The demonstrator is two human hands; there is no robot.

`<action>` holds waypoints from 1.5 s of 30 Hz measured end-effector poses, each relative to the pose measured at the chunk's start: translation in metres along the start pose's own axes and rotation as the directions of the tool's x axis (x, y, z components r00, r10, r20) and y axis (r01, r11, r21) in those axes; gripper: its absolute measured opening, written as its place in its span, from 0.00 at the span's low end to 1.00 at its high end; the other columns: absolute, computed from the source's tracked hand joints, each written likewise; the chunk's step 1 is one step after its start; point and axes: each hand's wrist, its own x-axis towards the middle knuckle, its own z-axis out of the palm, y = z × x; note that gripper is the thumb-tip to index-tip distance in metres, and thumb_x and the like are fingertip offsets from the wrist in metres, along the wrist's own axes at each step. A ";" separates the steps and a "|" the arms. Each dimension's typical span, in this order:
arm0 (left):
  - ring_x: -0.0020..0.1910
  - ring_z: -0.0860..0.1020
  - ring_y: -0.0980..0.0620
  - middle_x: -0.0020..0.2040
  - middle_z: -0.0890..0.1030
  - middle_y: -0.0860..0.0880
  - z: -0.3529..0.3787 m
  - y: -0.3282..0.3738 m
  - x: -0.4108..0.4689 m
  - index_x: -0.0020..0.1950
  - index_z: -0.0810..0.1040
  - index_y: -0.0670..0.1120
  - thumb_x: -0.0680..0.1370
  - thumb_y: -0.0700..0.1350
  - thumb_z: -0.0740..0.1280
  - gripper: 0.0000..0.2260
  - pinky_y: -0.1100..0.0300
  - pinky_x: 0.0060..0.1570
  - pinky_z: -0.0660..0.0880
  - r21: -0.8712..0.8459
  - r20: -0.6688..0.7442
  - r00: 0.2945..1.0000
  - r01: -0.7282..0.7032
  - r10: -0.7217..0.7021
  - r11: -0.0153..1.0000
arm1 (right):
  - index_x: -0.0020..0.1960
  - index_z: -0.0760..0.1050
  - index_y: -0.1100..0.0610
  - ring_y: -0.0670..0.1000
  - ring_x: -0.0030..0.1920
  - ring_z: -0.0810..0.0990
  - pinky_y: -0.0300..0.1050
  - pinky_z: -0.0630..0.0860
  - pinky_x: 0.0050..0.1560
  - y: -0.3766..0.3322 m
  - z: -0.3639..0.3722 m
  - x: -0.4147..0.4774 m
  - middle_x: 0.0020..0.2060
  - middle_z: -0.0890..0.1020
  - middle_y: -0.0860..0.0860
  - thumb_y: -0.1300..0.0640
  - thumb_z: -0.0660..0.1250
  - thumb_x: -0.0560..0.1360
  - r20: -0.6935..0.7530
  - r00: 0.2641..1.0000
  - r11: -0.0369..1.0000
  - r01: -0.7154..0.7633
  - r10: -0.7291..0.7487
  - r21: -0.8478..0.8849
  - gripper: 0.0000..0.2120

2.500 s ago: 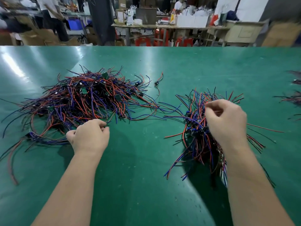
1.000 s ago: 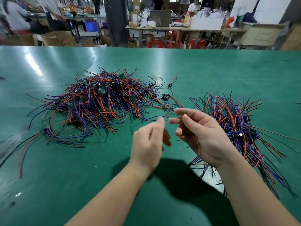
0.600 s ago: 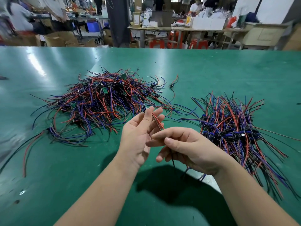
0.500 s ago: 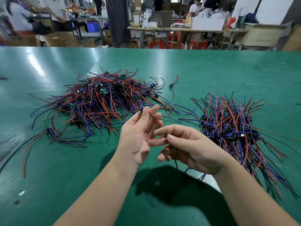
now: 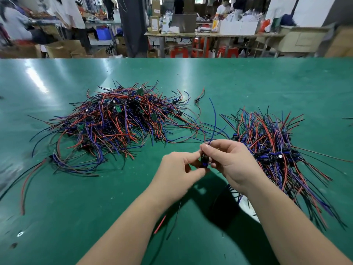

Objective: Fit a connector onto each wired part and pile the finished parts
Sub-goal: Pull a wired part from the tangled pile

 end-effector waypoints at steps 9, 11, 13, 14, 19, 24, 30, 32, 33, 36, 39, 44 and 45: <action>0.27 0.72 0.56 0.31 0.82 0.48 0.002 0.007 -0.001 0.36 0.85 0.48 0.71 0.43 0.75 0.04 0.66 0.29 0.71 -0.446 -0.023 0.950 0.268 -0.310 0.854 | 0.38 0.80 0.60 0.44 0.28 0.77 0.33 0.72 0.29 -0.001 0.001 0.000 0.28 0.81 0.51 0.68 0.71 0.71 0.028 1.000 1.000 -0.009 0.009 -0.006 0.06; 0.27 0.71 0.55 0.29 0.81 0.48 0.002 0.005 -0.001 0.35 0.85 0.50 0.69 0.45 0.76 0.03 0.63 0.30 0.69 -0.347 -0.034 0.961 0.247 -0.275 0.905 | 0.36 0.81 0.59 0.46 0.29 0.77 0.34 0.72 0.31 -0.001 0.000 -0.001 0.28 0.81 0.51 0.67 0.71 0.71 0.024 0.999 0.998 -0.030 0.031 -0.049 0.07; 0.28 0.72 0.54 0.28 0.80 0.50 0.003 0.003 -0.001 0.37 0.85 0.47 0.69 0.46 0.77 0.05 0.61 0.32 0.70 -0.262 -0.034 0.966 0.238 -0.256 0.935 | 0.36 0.80 0.60 0.47 0.29 0.76 0.35 0.72 0.31 0.000 -0.002 0.000 0.28 0.80 0.52 0.67 0.71 0.71 0.002 0.999 0.996 -0.041 0.042 -0.078 0.07; 0.28 0.72 0.55 0.28 0.80 0.51 0.003 0.003 0.000 0.37 0.84 0.45 0.69 0.46 0.77 0.06 0.60 0.32 0.70 -0.236 -0.029 0.965 0.247 -0.261 0.940 | 0.36 0.80 0.61 0.48 0.29 0.75 0.35 0.72 0.31 0.000 -0.003 0.000 0.27 0.80 0.53 0.67 0.70 0.72 -0.006 0.999 0.996 -0.043 0.042 -0.084 0.07; 0.26 0.75 0.54 0.28 0.81 0.49 0.006 0.008 -0.002 0.35 0.83 0.45 0.68 0.43 0.78 0.06 0.64 0.30 0.73 -0.294 0.098 0.949 0.314 -0.299 0.902 | 0.36 0.78 0.64 0.48 0.28 0.76 0.34 0.72 0.29 -0.014 -0.019 0.006 0.26 0.80 0.53 0.67 0.67 0.74 -0.131 0.991 1.000 -0.009 0.009 -0.006 0.07; 0.27 0.77 0.53 0.30 0.81 0.48 0.007 0.015 -0.007 0.37 0.81 0.45 0.69 0.43 0.77 0.06 0.64 0.31 0.74 -0.307 0.290 0.918 0.357 -0.271 0.882 | 0.40 0.78 0.61 0.46 0.30 0.78 0.35 0.75 0.32 -0.028 -0.041 0.006 0.27 0.81 0.51 0.67 0.67 0.74 -0.336 0.941 0.974 0.115 -0.044 0.196 0.06; 0.29 0.78 0.54 0.31 0.80 0.50 -0.001 0.018 -0.011 0.41 0.79 0.44 0.72 0.40 0.74 0.05 0.66 0.34 0.75 -0.302 0.482 0.849 0.392 -0.216 0.869 | 0.42 0.76 0.60 0.48 0.30 0.80 0.37 0.77 0.33 -0.032 -0.041 0.006 0.28 0.81 0.52 0.66 0.66 0.75 -0.353 0.932 0.875 0.235 -0.080 0.422 0.05; 0.30 0.78 0.55 0.32 0.80 0.49 -0.003 0.018 -0.011 0.43 0.79 0.44 0.73 0.40 0.73 0.04 0.66 0.34 0.75 -0.278 0.530 0.815 0.428 -0.234 0.860 | 0.44 0.76 0.59 0.49 0.31 0.80 0.37 0.77 0.33 -0.028 -0.035 0.006 0.30 0.82 0.52 0.60 0.61 0.79 -0.233 0.969 0.931 0.163 -0.088 0.327 0.07; 0.30 0.78 0.55 0.33 0.80 0.49 -0.003 0.018 -0.011 0.44 0.80 0.44 0.73 0.39 0.73 0.03 0.66 0.34 0.75 -0.289 0.545 0.803 0.449 -0.240 0.846 | 0.47 0.76 0.58 0.49 0.31 0.80 0.37 0.77 0.33 -0.026 -0.033 0.007 0.32 0.83 0.53 0.57 0.58 0.81 -0.180 0.981 0.951 0.117 -0.067 0.286 0.10; 0.31 0.78 0.55 0.35 0.81 0.48 -0.006 0.021 -0.009 0.45 0.83 0.43 0.70 0.42 0.74 0.06 0.63 0.39 0.79 -0.452 0.540 0.810 0.507 -0.228 0.734 | 0.56 0.71 0.57 0.52 0.34 0.79 0.40 0.75 0.33 -0.023 -0.031 0.012 0.40 0.82 0.57 0.49 0.51 0.83 -0.169 0.984 0.968 -0.011 0.055 0.250 0.15; 0.33 0.81 0.52 0.38 0.84 0.46 -0.013 0.022 -0.002 0.41 0.84 0.46 0.69 0.40 0.72 0.03 0.59 0.41 0.80 -0.707 0.444 0.876 0.473 -0.189 0.525 | 0.56 0.69 0.58 0.53 0.36 0.80 0.40 0.75 0.34 -0.021 -0.034 0.013 0.44 0.80 0.59 0.54 0.54 0.83 -0.224 0.969 0.977 -0.062 0.109 0.206 0.09; 0.36 0.83 0.52 0.43 0.85 0.48 -0.024 0.021 0.004 0.41 0.71 0.49 0.64 0.38 0.77 0.16 0.59 0.45 0.80 -0.948 0.224 0.940 0.272 -0.259 0.168 | 0.44 0.77 0.61 0.48 0.32 0.79 0.35 0.75 0.33 -0.012 -0.025 0.001 0.35 0.81 0.56 0.72 0.70 0.69 0.091 0.995 0.991 -0.035 0.048 -0.130 0.08; 0.36 0.83 0.54 0.41 0.84 0.49 -0.023 0.021 0.004 0.42 0.71 0.49 0.63 0.40 0.77 0.17 0.61 0.45 0.80 -0.965 0.172 0.945 0.218 -0.280 0.144 | 0.44 0.78 0.60 0.47 0.32 0.79 0.35 0.75 0.33 -0.011 -0.019 -0.002 0.34 0.81 0.55 0.70 0.72 0.66 0.171 0.984 0.990 -0.030 0.054 -0.139 0.10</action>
